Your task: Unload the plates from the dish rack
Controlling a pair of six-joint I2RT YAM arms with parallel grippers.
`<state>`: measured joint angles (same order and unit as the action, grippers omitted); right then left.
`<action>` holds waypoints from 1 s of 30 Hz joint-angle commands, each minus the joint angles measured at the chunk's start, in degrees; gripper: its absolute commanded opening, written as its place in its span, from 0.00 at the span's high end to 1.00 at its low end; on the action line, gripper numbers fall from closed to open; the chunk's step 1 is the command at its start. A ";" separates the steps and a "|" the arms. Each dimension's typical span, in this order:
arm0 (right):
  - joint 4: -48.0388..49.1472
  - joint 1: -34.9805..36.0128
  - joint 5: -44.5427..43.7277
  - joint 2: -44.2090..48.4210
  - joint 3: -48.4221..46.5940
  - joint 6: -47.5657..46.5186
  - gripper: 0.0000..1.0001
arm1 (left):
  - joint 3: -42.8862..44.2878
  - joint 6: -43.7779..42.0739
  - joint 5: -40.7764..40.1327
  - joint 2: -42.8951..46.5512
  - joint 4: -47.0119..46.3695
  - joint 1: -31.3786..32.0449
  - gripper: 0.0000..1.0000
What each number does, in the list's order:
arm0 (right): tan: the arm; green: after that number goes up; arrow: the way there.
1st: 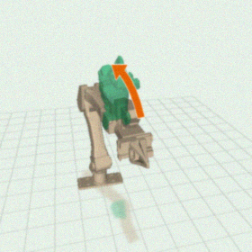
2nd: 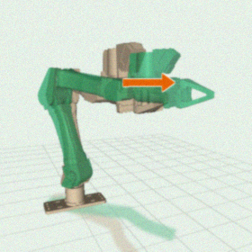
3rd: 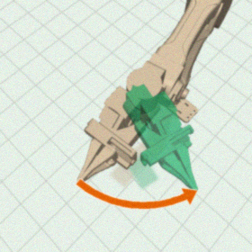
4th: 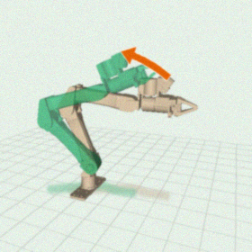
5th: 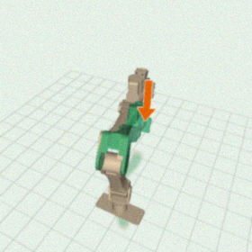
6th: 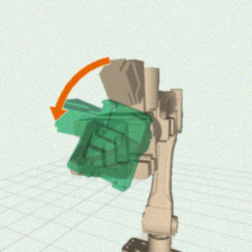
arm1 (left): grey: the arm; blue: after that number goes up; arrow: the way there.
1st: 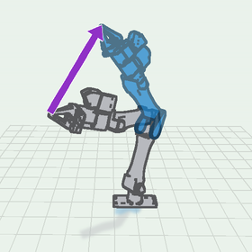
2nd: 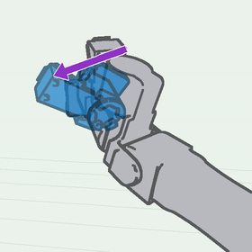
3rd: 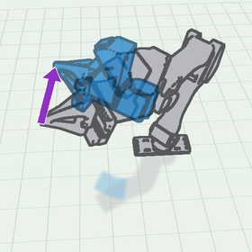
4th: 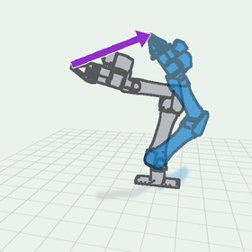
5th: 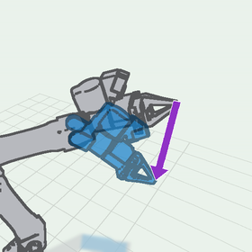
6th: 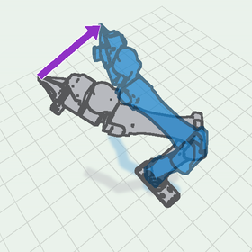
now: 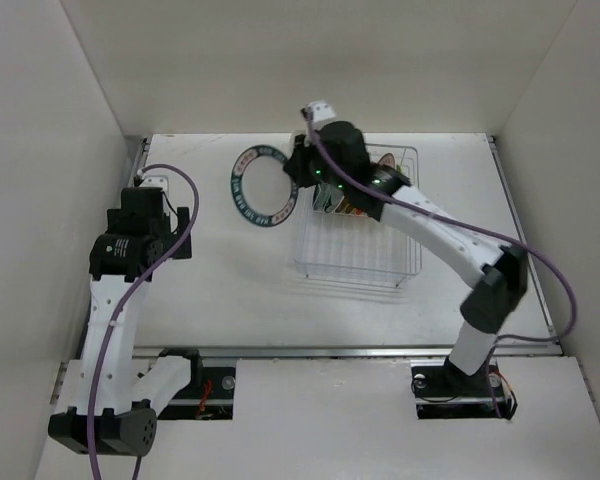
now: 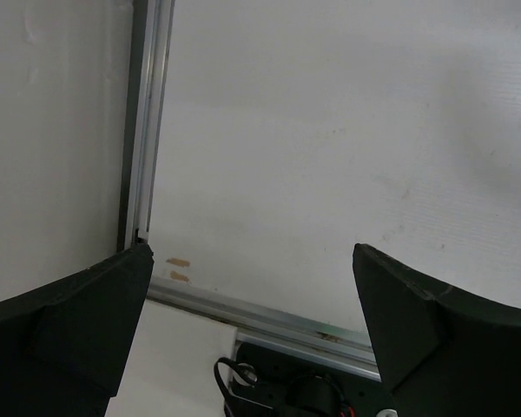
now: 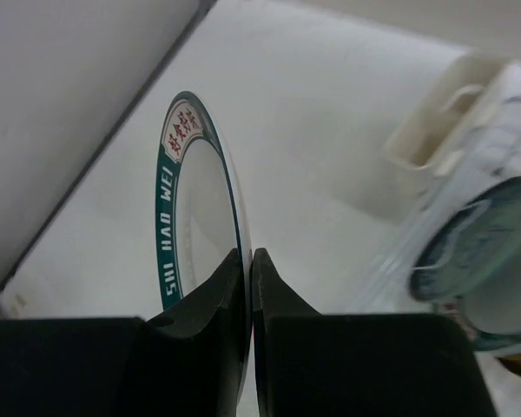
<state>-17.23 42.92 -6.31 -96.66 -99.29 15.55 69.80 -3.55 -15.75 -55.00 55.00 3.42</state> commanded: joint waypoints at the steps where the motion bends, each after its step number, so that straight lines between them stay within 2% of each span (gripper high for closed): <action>1: 3.79 1.12 15.70 -8.61 -6.16 5.36 1.00 | 1.48 6.45 -5.34 0.51 2.13 -0.25 0.00; 7: 5.11 1.64 25.80 -23.47 -10.40 10.90 1.00 | 0.42 7.77 -5.87 1.74 2.65 -0.26 0.00; 12: 4.58 1.64 28.28 -32.43 -13.30 13.63 1.00 | 0.42 6.36 -3.76 2.36 2.65 -0.26 0.00; 15: 2.65 1.64 27.58 -33.59 -13.30 14.51 0.82 | 0.42 5.22 -3.24 2.36 2.65 -0.26 0.00; 16: 1.95 1.64 26.53 -33.59 -13.30 14.51 0.73 | 0.42 5.22 -3.24 2.36 2.65 -0.26 0.00; 17: 1.25 1.64 25.74 -33.59 -13.30 14.51 0.55 | 0.42 4.70 -3.24 2.36 2.65 -0.26 0.00; 19: -0.86 1.64 23.10 -32.19 -13.30 13.02 0.44 | 0.42 4.69 -2.62 2.36 2.65 -0.26 0.00; 24: -2.54 1.64 14.49 -27.10 -8.65 11.69 0.33 | 0.42 4.08 -2.62 2.36 2.13 -0.26 0.00; 28: -6.14 1.64 8.70 -23.58 -5.40 11.69 0.29 | -0.10 3.55 -2.62 2.36 2.13 -0.26 0.00; 30: -6.67 1.64 8.68 -21.64 -2.33 11.69 0.27 | -0.10 3.02 -2.62 2.36 2.13 -0.26 0.00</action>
<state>-20.69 44.62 7.22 -123.37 -104.29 27.92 69.78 0.43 -18.39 -53.39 57.28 3.36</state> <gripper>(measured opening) 0.719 0.997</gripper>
